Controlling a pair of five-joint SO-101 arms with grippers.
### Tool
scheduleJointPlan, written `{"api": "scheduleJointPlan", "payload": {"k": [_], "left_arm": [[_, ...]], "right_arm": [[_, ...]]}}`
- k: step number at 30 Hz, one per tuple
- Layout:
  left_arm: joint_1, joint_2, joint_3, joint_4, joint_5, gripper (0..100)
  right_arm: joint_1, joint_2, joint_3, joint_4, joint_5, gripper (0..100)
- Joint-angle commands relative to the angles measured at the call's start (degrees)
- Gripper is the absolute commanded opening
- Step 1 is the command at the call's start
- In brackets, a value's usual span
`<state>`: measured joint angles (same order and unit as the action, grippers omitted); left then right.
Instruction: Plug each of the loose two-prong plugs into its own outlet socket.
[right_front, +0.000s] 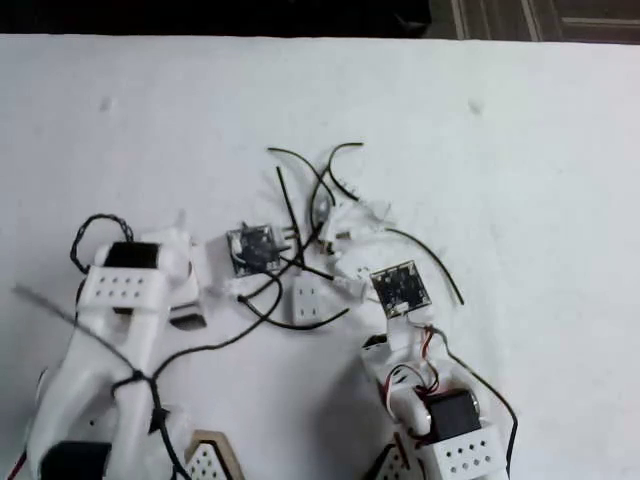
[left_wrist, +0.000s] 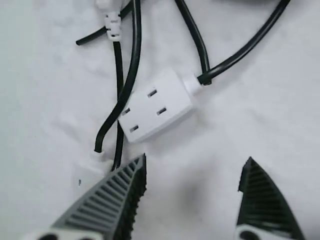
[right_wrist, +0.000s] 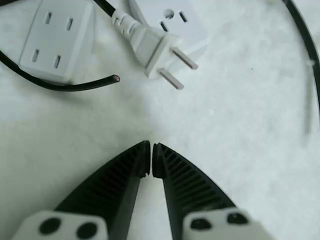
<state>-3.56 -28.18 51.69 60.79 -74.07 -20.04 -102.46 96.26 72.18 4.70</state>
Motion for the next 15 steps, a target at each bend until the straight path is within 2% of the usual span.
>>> {"api": "scheduleJointPlan", "payload": {"k": [1,11,15], "left_arm": [[0.2,5.3,-2.3,-6.7,-0.8,30],[2.9,15.6,-1.8,-9.5,-0.6,30],[6.0,14.2,-2.2,-1.5,1.6,30]], "right_arm": [[0.2,-0.6,0.6,0.5,0.5,1.8],[0.3,-0.6,0.6,0.5,0.4,1.8],[0.5,-0.6,0.6,0.5,0.4,1.8]]}}
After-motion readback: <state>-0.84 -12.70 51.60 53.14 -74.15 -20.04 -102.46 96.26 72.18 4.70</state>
